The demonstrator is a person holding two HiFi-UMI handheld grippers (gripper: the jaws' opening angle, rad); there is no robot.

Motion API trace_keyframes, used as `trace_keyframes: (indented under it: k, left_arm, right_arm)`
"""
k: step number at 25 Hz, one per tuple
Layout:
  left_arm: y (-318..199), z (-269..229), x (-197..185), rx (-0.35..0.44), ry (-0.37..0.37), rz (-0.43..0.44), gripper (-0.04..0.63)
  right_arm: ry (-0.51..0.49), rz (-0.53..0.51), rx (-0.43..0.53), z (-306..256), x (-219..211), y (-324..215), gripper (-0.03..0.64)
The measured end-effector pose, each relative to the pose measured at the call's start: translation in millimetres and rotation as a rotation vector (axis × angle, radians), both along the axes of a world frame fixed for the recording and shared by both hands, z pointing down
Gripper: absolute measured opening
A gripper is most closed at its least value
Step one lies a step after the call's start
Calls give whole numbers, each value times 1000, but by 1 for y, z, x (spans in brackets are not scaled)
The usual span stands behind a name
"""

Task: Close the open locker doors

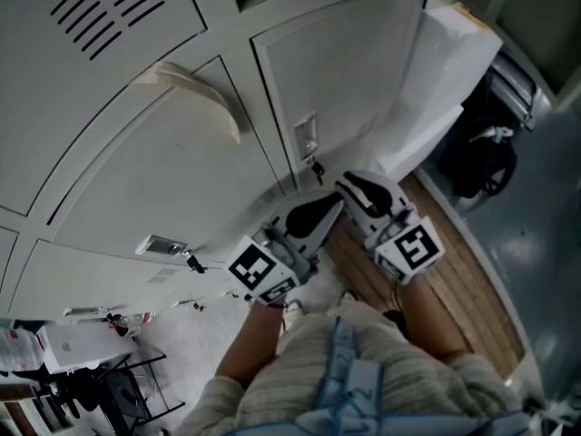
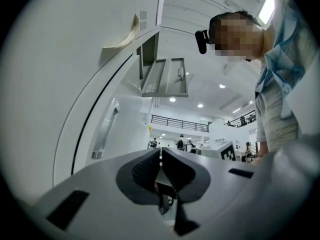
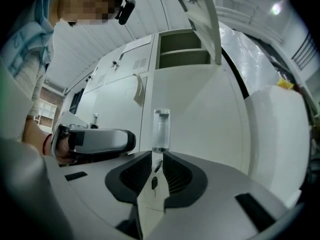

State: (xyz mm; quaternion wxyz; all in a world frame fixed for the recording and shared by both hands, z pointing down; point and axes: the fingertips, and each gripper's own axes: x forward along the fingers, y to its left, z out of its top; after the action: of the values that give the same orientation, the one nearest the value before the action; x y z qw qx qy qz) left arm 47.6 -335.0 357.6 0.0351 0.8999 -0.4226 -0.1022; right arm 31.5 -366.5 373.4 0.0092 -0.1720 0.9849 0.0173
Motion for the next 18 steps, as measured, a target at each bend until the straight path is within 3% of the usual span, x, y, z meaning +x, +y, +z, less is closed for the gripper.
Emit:
trace_keyframes:
  k: [10, 18]
  left_arm:
    - [-13, -66, 50, 150, -46, 134, 3]
    - [-28, -144, 88, 318, -45, 203, 3]
  right_arm:
    - [-137, 128, 143, -88, 64, -15, 71]
    - [-215, 221, 257, -155, 110, -25, 71]
